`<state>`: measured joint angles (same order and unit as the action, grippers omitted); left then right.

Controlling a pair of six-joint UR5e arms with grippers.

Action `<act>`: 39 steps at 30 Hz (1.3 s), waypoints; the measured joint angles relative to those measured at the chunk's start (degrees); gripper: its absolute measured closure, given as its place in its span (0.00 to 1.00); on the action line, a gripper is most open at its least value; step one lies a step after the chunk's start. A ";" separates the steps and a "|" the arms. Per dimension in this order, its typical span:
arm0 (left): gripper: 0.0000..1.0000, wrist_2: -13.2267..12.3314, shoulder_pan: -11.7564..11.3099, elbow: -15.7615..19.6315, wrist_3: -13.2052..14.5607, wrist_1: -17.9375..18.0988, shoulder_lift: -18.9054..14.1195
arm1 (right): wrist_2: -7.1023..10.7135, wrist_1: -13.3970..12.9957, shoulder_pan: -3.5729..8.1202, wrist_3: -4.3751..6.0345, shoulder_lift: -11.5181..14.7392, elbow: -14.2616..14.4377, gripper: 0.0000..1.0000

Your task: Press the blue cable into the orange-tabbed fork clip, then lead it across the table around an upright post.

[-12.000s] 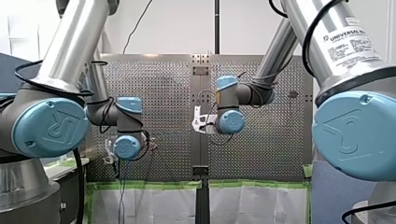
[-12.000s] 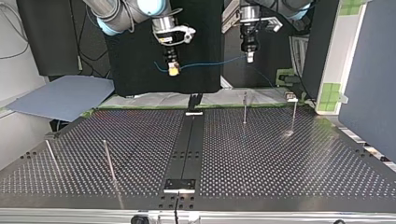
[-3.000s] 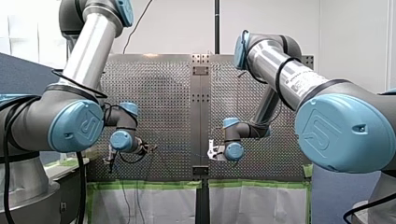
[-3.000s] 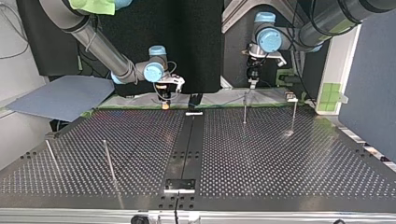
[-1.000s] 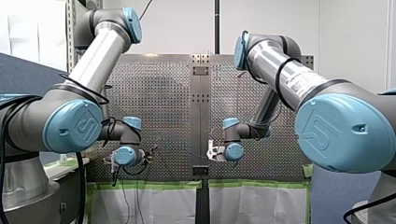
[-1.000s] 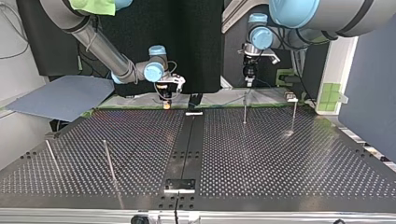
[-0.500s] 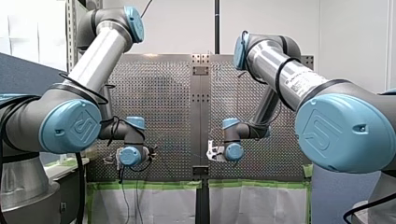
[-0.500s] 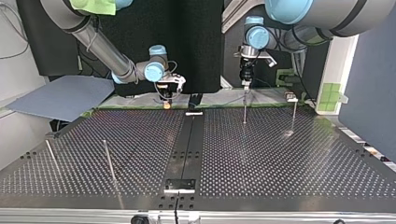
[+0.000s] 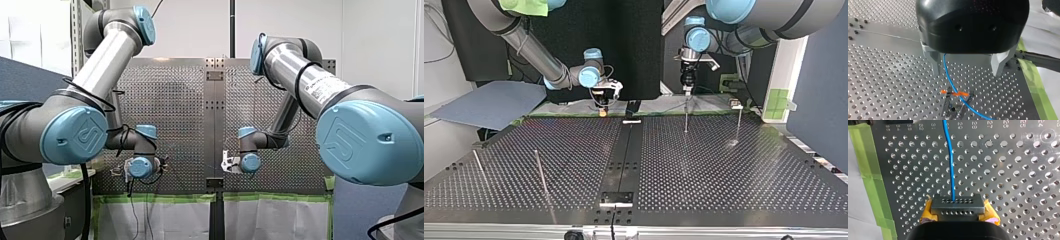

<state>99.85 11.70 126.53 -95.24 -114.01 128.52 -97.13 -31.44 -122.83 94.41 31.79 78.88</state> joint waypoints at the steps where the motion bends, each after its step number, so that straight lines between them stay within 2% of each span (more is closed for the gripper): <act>1: 0.00 0.31 0.03 0.00 0.03 -0.08 0.00 | 0.00 0.01 0.00 0.00 0.00 0.01 1.00; 11: 0.00 5.02 0.23 0.01 0.45 -2.34 0.00 | 0.00 0.11 0.00 0.00 -0.01 0.00 1.00; 14: 0.00 5.72 0.27 0.00 0.53 -2.76 0.00 | 0.00 0.13 0.00 0.00 -0.05 0.01 1.00; 25: 0.00 5.99 0.31 0.01 0.69 -2.97 0.00 | 0.00 0.13 0.00 0.00 -0.09 0.00 1.00; 34: 0.00 4.24 0.44 -0.06 2.06 -3.01 0.00 | 0.14 0.14 0.00 -0.19 -0.10 0.00 1.00; 39: 0.00 3.85 1.53 -1.33 2.02 -4.55 0.00 | 0.19 0.14 0.00 -0.33 -0.10 0.00 1.00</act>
<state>103.70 13.24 125.20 -93.22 -118.56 128.53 -96.94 -31.30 -122.83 94.09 31.69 78.89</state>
